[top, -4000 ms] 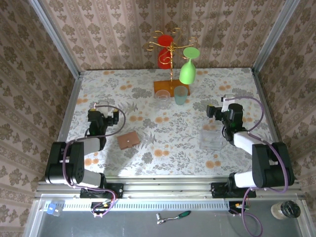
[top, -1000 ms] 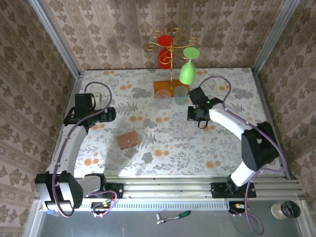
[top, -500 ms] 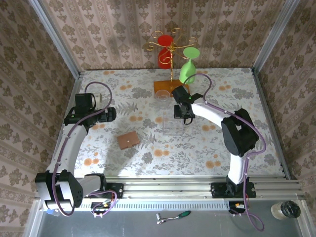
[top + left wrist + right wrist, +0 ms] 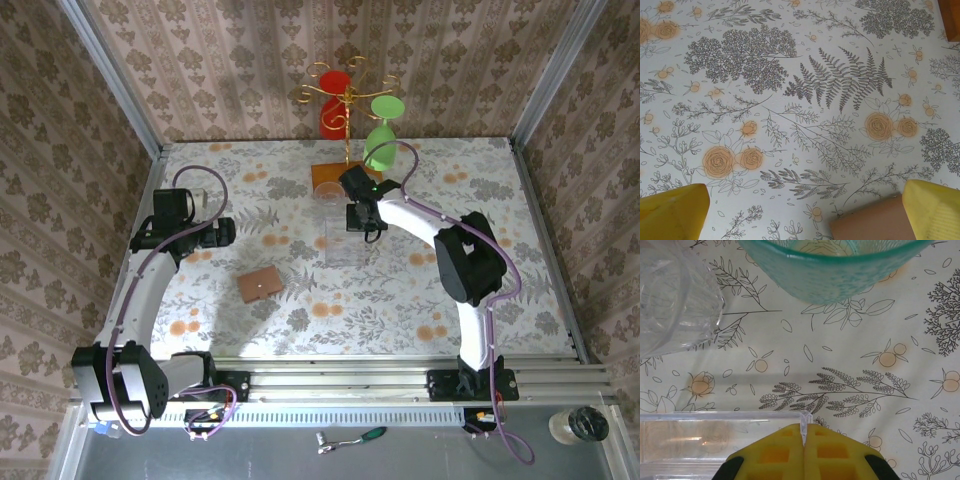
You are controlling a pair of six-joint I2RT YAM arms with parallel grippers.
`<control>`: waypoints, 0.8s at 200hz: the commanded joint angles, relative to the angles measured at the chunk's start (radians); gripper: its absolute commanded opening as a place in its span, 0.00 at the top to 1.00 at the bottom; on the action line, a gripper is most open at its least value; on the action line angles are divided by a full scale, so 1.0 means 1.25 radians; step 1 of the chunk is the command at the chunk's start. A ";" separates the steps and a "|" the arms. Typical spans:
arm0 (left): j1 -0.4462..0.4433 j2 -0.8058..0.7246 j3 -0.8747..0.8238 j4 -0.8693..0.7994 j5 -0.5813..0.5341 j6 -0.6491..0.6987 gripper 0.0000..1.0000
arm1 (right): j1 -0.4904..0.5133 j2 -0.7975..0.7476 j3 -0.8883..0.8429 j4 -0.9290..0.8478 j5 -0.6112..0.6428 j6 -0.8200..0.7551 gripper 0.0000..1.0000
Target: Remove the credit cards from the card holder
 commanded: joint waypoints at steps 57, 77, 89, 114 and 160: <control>0.003 0.014 0.001 -0.013 0.015 -0.002 0.00 | -0.004 0.014 0.041 -0.034 0.029 0.004 0.89; 0.003 0.018 0.002 -0.015 0.017 -0.002 0.00 | -0.004 -0.002 0.050 -0.045 0.034 0.001 0.86; 0.003 0.021 0.002 -0.014 0.020 -0.003 0.00 | -0.004 -0.015 0.051 -0.049 0.035 -0.002 0.85; 0.003 0.031 0.003 -0.016 0.028 -0.002 0.00 | -0.004 -0.046 0.048 -0.061 0.036 -0.003 0.83; -0.001 0.075 -0.003 -0.007 0.076 -0.023 0.00 | 0.005 -0.132 -0.030 -0.038 -0.006 0.006 0.82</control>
